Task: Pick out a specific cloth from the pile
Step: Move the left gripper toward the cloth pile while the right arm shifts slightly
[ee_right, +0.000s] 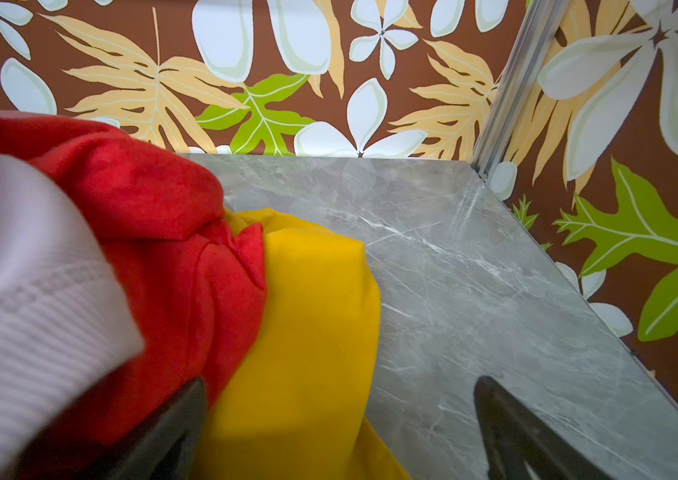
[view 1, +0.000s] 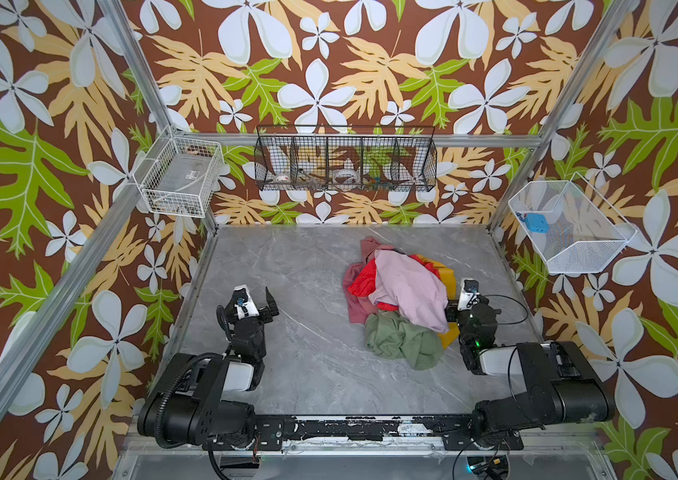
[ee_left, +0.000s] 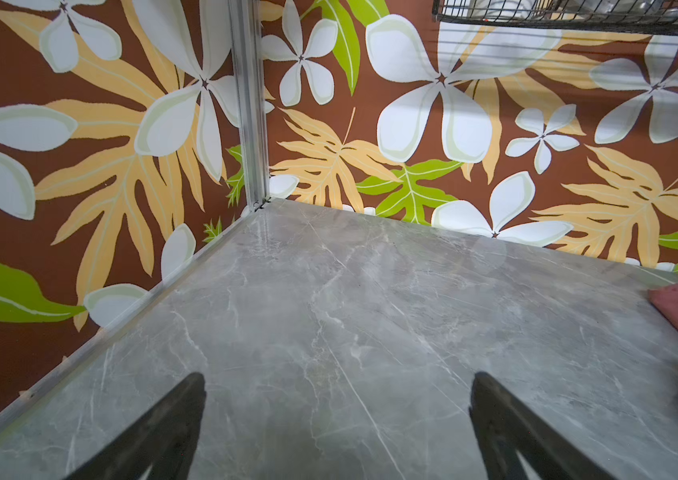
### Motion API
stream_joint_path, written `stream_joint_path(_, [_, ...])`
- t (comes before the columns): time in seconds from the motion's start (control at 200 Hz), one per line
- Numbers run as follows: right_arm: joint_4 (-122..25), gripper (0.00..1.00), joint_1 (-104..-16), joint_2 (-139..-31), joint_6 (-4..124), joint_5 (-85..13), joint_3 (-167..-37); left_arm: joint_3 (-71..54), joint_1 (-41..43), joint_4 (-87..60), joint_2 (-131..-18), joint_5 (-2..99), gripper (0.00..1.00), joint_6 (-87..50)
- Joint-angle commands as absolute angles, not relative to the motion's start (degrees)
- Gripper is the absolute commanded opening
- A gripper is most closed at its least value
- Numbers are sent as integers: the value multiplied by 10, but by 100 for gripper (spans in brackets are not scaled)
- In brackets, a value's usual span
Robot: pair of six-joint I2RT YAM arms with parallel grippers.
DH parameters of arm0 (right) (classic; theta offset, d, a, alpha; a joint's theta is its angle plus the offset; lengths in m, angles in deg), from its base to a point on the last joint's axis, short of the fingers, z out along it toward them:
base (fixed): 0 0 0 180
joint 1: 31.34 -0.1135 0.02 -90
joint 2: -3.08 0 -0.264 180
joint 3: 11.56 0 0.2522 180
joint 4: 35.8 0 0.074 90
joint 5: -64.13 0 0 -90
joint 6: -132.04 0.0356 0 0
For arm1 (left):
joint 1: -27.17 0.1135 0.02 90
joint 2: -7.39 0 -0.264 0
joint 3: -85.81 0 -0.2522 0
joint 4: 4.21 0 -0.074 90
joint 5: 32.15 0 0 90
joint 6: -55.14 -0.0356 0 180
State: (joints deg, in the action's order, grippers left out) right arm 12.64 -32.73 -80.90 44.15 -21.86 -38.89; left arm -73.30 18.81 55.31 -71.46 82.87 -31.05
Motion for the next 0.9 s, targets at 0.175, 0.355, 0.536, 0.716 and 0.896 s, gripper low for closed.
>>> stream_joint_path(0.175, [138, 100, -327, -808, 442, -222, -389, -730, 190, 573, -715, 827, 100, -312])
stream_joint_path(0.355, [138, 100, -327, -808, 441, -222, -389, -730, 190, 571, -714, 827, 100, -312])
stream_joint_path(0.536, [139, 100, -327, -807, 442, -222, -388, -730, 190, 569, -714, 826, 100, -312])
stream_joint_path(0.716, [77, 98, -327, -770, 446, -219, -409, -724, 189, 545, -695, 807, 100, -318])
stream_joint_path(0.896, [-211, 100, -312, -690, 499, -231, -485, -624, 189, 214, -561, 812, 100, -255])
